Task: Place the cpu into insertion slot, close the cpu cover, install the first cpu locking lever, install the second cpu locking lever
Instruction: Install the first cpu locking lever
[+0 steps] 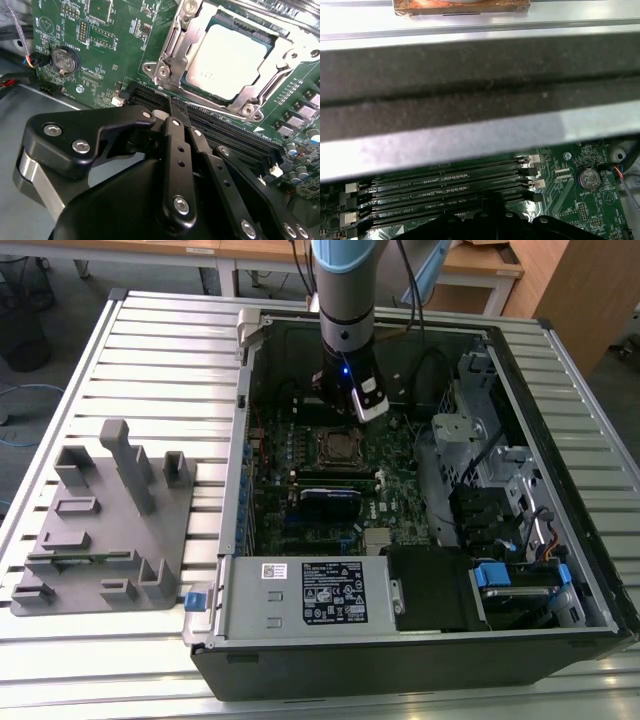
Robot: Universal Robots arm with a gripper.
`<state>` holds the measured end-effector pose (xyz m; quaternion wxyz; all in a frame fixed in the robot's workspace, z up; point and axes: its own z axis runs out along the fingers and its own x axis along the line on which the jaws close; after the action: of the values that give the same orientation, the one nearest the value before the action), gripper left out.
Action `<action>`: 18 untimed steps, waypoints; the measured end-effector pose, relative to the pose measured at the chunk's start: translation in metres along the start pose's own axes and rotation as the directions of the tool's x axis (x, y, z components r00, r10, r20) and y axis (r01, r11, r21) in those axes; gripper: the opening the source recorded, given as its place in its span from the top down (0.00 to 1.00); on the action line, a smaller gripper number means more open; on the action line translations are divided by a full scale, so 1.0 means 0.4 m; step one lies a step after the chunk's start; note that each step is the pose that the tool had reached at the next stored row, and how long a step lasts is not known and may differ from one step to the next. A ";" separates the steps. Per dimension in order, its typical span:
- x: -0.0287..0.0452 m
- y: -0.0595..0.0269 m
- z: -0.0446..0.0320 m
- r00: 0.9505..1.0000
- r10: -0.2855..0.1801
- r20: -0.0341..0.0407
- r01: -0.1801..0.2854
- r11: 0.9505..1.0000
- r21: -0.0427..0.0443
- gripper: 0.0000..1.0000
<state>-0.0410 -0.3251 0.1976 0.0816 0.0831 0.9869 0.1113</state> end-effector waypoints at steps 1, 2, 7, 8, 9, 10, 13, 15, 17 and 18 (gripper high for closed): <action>0.000 -0.002 0.000 1.000 0.000 0.001 0.000 1.000 0.000 0.89; -0.001 -0.004 -0.001 1.000 0.000 0.002 0.000 1.000 0.000 0.89; 0.000 -0.010 0.001 1.000 0.001 0.009 -0.001 1.000 -0.001 0.89; 0.000 -0.011 0.002 1.000 0.001 0.011 -0.001 1.000 -0.001 0.89; 0.001 -0.011 0.003 1.000 0.001 0.013 -0.001 1.000 -0.002 0.89; 0.001 -0.011 0.004 1.000 0.000 0.015 0.000 1.000 -0.002 0.89; 0.002 -0.012 0.005 1.000 0.000 0.018 0.000 1.000 -0.003 0.89; 0.002 -0.012 0.005 1.000 0.001 0.018 -0.001 1.000 -0.005 0.89; 0.002 -0.011 0.003 1.000 0.002 0.018 -0.002 1.000 -0.006 0.89; 0.001 -0.011 0.001 1.000 0.002 0.018 -0.002 1.000 -0.006 0.89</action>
<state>-0.0421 -0.3291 0.1961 0.0906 0.0849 0.9857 0.1138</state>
